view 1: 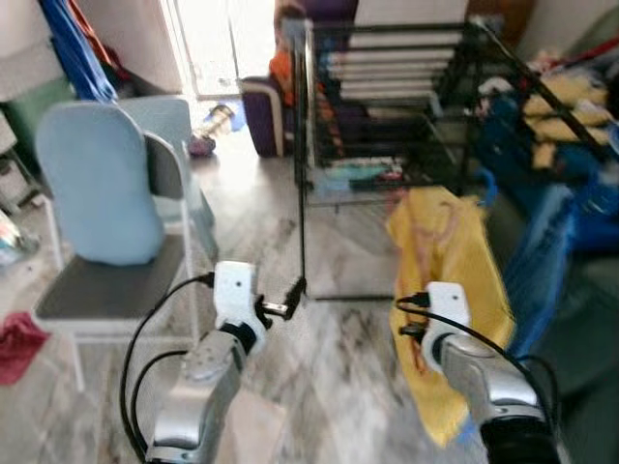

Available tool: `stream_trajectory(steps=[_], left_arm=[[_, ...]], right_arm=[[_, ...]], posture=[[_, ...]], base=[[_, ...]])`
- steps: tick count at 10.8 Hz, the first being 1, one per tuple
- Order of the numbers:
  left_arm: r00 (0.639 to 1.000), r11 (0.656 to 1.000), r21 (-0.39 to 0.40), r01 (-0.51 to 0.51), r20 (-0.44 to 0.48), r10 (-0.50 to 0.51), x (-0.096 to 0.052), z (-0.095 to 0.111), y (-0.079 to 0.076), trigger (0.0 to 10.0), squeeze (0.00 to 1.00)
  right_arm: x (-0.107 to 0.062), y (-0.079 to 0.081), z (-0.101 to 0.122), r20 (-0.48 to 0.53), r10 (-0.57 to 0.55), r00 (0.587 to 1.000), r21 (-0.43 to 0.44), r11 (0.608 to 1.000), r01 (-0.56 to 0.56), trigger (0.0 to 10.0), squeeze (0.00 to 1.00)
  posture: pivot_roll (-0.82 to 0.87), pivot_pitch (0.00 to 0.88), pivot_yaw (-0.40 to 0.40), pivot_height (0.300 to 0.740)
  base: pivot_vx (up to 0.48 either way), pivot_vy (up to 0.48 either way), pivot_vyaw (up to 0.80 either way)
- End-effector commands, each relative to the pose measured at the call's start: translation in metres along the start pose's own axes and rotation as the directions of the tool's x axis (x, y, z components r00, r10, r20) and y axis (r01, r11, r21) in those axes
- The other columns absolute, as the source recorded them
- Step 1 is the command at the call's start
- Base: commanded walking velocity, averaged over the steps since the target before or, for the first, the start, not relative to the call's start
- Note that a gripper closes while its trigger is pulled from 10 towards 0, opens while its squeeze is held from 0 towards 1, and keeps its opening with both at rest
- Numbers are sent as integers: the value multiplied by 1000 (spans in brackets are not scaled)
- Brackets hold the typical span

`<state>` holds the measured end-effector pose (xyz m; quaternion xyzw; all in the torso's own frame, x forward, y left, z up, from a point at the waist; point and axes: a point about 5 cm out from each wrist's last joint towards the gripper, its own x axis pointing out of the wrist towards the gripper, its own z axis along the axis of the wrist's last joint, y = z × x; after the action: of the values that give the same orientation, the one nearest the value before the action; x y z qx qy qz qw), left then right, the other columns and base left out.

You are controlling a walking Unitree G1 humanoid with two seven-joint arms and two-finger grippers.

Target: Hang hanger

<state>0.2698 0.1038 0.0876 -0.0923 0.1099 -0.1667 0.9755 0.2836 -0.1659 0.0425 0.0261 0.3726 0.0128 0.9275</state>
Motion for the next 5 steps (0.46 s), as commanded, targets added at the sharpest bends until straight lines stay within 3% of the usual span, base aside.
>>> stream_trajectory(steps=[1,5], left_arm=[[1000,1000,3,-20,-9,20,-1,2,7,10000,0],[1000,1000,9,1,-15,-1,-2,1,4,10000,0]], right_arm=[[0,12,7,23,37,999,-13,999,-37,10000,0],[1,12,7,20,44,999,-18,999,-43,10000,0]], posture=[[-75,0,-8,740],[-74,0,-10,740]], base=[[405,255,0],[329,350,0]])
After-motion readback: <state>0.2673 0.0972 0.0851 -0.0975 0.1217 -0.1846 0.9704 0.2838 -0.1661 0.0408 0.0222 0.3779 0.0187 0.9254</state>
